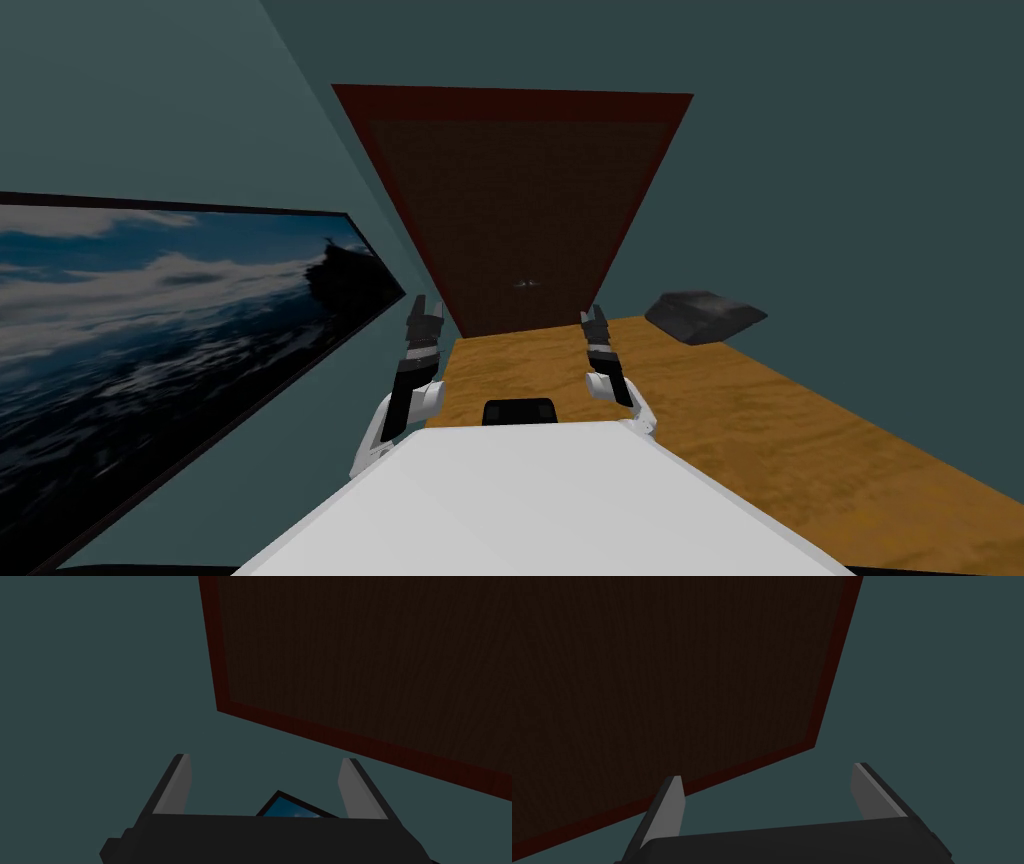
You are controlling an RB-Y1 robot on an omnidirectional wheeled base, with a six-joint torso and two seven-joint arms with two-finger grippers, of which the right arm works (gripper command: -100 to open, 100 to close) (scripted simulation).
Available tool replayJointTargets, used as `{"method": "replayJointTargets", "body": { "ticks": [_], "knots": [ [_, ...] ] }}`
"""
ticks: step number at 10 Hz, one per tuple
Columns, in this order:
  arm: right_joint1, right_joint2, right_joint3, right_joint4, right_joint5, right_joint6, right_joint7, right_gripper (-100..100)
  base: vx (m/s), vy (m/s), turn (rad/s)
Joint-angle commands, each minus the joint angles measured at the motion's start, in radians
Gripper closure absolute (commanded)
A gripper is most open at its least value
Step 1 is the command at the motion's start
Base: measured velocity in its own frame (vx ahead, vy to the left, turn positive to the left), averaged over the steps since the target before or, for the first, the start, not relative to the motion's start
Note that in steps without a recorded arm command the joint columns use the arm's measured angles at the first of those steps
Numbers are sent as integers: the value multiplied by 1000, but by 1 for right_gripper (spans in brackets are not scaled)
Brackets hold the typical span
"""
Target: Pull the door open
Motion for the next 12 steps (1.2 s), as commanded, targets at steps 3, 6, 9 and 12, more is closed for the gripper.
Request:
{"method": "replayJointTargets", "body": {
  "ticks": [3,6,9,12],
  "knots": [
    [-23,-7,-9,75,11,-14,-9,-100,72,-1,46],
    [-50,-18,-21,161,22,-30,-21,-100,95,-1,81],
    [-76,-28,-33,247,33,-45,-33,-100,101,-2,71],
    [-94,-34,-42,304,40,-56,-41,-100,90,-3,63]
  ]
}}
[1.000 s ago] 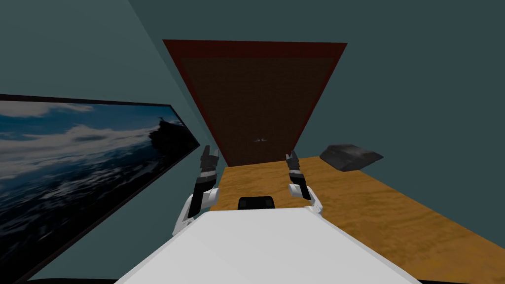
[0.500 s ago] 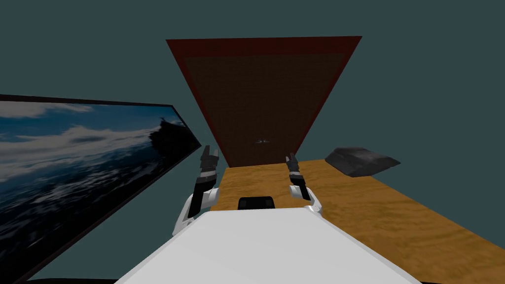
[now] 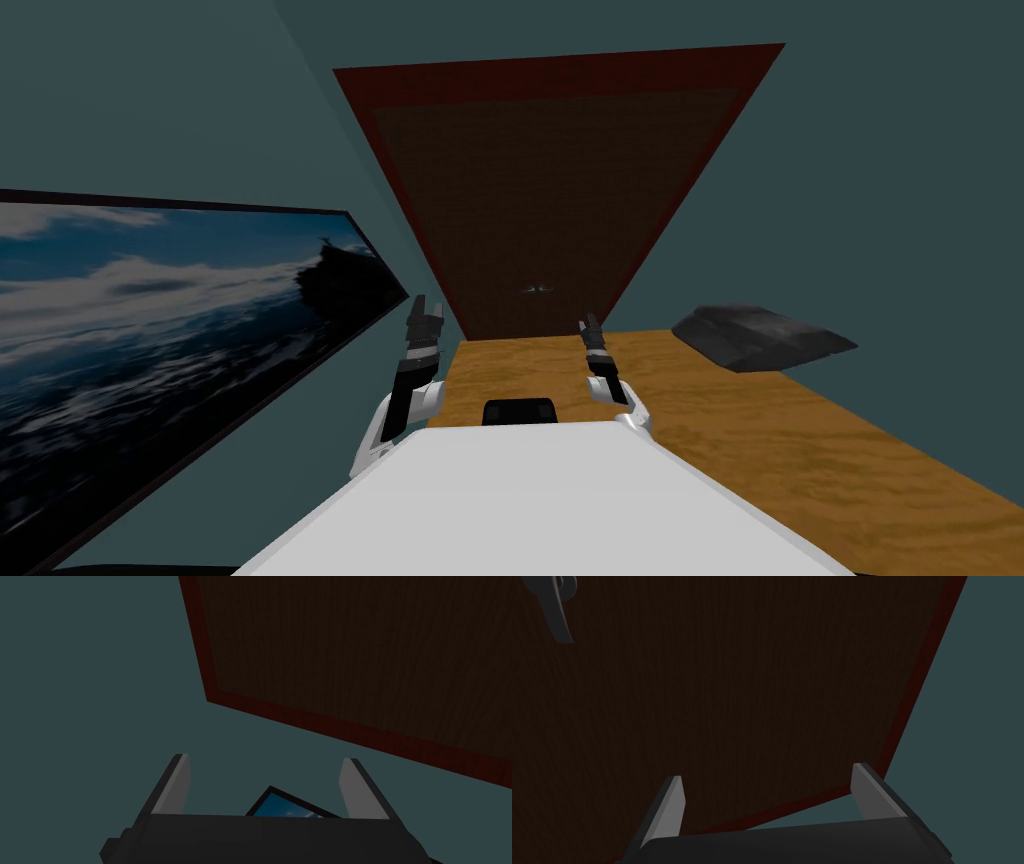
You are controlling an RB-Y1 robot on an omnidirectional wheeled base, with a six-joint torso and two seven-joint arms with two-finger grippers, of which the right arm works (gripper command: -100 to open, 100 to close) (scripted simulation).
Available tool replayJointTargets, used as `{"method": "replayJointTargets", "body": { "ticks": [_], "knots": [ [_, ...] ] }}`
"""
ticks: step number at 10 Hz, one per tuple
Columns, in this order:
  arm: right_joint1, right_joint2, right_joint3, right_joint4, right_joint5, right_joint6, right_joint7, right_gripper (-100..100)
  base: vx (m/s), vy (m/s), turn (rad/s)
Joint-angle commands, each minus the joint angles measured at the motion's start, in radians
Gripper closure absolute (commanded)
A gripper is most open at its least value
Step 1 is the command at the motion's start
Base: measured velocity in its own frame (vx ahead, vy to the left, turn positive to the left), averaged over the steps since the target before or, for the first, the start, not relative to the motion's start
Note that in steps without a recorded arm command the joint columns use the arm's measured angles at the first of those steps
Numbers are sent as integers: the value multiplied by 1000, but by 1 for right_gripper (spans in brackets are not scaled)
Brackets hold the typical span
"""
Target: Pull the door open
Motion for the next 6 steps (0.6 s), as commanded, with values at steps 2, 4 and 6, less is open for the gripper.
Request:
{"method": "replayJointTargets", "body": {
  "ticks": [2,4,6],
  "knots": [
    [-23,-6,-9,69,8,-15,-7,-100,62,1,59],
    [-32,-9,-13,96,12,-20,-11,-100,80,-14,52],
    [-49,-14,-21,152,19,-30,-19,-100,69,4,66]
  ]
}}
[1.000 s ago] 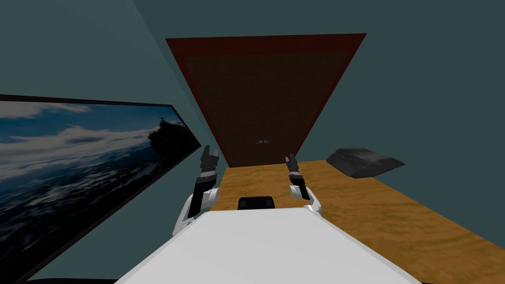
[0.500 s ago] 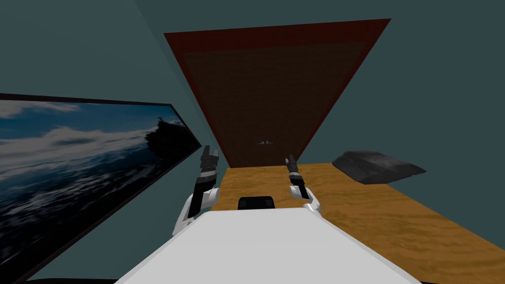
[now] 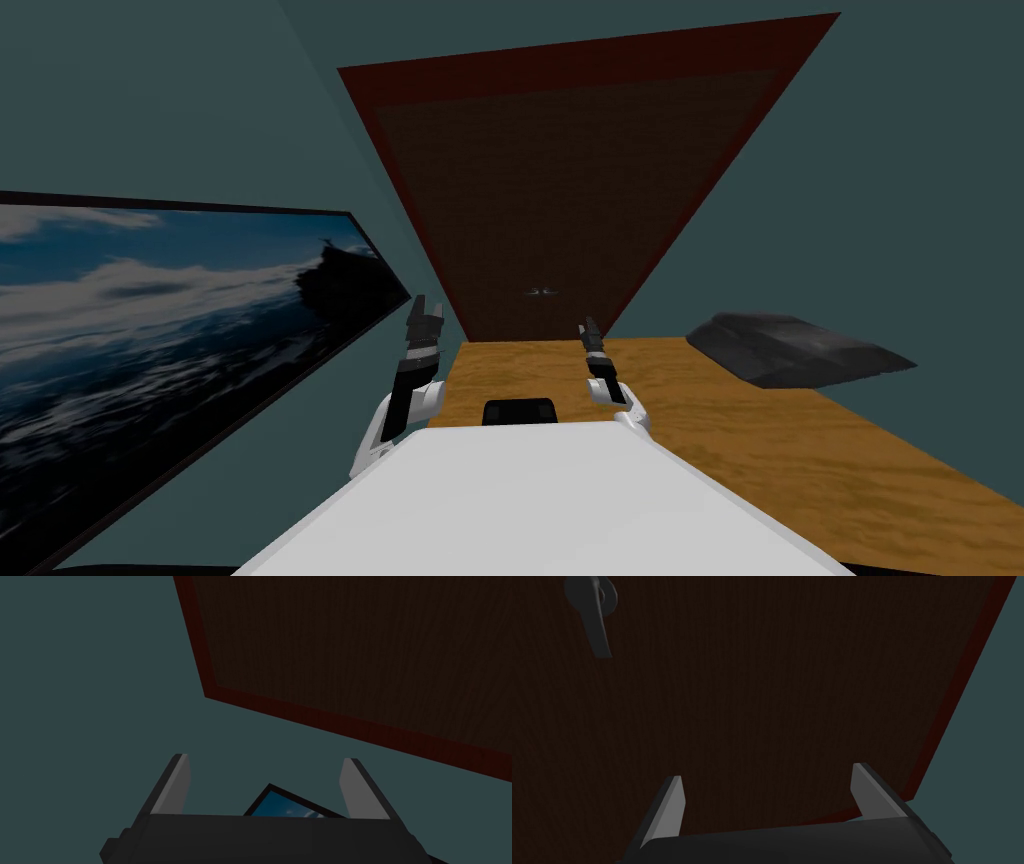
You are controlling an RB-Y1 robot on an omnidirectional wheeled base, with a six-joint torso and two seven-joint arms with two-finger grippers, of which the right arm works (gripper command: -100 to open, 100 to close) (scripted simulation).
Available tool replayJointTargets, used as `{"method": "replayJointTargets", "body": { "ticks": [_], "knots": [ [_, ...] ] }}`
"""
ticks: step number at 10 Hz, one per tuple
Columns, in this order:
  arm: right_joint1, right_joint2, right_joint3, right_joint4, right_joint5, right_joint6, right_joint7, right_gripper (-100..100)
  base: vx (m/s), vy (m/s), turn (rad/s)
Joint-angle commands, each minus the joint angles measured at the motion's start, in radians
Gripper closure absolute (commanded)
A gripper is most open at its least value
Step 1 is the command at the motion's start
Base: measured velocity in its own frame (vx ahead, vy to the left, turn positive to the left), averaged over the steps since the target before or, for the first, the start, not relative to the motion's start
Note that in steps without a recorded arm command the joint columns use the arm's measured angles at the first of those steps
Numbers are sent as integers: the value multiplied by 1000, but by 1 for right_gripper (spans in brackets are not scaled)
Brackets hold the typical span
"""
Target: Pull the door open
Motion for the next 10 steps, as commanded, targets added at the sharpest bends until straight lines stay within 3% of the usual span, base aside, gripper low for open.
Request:
{"method": "replayJointTargets", "body": {
  "ticks": [1,4,5,10],
  "knots": [
    [-13,-5,-6,42,6,-7,-8,-100,100,-6,73],
    [-37,-12,-17,121,16,-22,-19,-100,101,-11,69],
    [-37,-12,-17,121,16,-22,-19,-100,70,-19,19],
    [-83,-26,-38,269,35,-49,-39,-100,98,-12,78]
  ]
}}
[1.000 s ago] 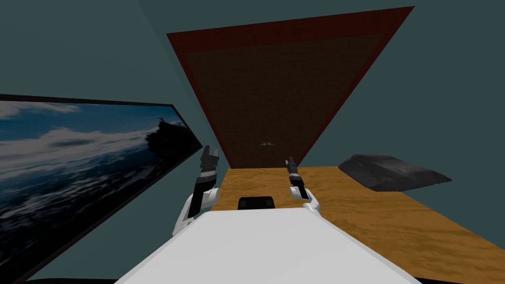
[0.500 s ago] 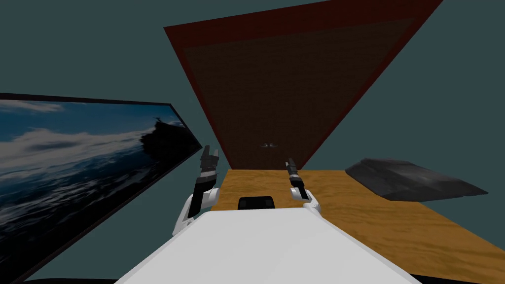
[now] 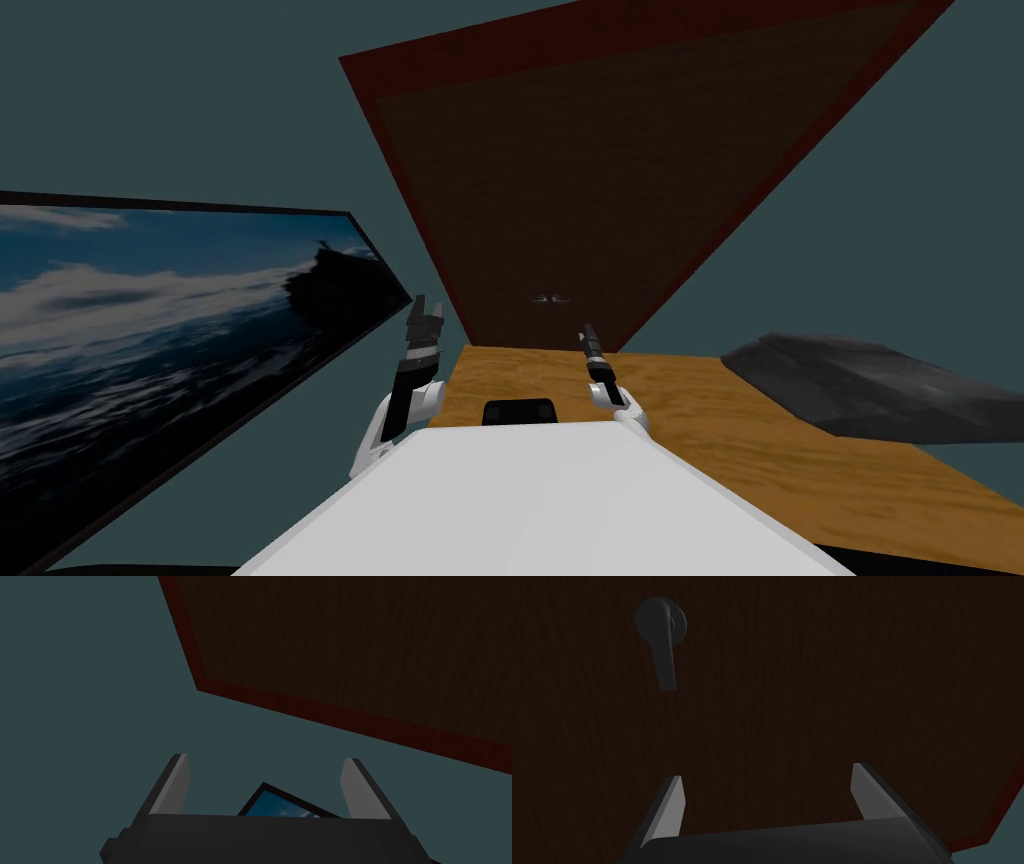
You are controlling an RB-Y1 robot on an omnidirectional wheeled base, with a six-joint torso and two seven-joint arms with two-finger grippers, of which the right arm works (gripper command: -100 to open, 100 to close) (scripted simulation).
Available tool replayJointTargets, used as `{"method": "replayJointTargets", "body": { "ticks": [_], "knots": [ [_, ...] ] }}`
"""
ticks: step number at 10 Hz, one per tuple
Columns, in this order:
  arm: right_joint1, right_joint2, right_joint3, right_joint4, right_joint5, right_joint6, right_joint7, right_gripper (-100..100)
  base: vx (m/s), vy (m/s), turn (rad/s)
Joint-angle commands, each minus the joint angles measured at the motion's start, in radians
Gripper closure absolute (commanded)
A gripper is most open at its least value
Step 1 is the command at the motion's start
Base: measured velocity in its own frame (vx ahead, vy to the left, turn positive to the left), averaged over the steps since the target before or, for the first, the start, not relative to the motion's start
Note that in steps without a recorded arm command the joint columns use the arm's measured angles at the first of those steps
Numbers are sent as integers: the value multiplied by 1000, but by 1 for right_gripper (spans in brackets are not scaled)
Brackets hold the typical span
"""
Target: Pull the door open
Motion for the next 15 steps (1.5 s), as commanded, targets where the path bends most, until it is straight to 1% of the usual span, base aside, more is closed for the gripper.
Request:
{"method": "replayJointTargets", "body": {
  "ticks": [1,8,9,11,15],
  "knots": [
    [-7,-5,-5,34,5,-6,-9,-100,126,-24,46],
    [-51,-16,-25,174,24,-32,-29,-100,94,-23,53],
    [-61,-19,-30,206,28,-38,-33,-100,105,-26,83],
    [-71,-21,-34,238,32,-44,-38,-100,104,-33,52],
    [-100,-27,-46,325,43,-60,-50,-100,124,-38,59]
  ]
}}
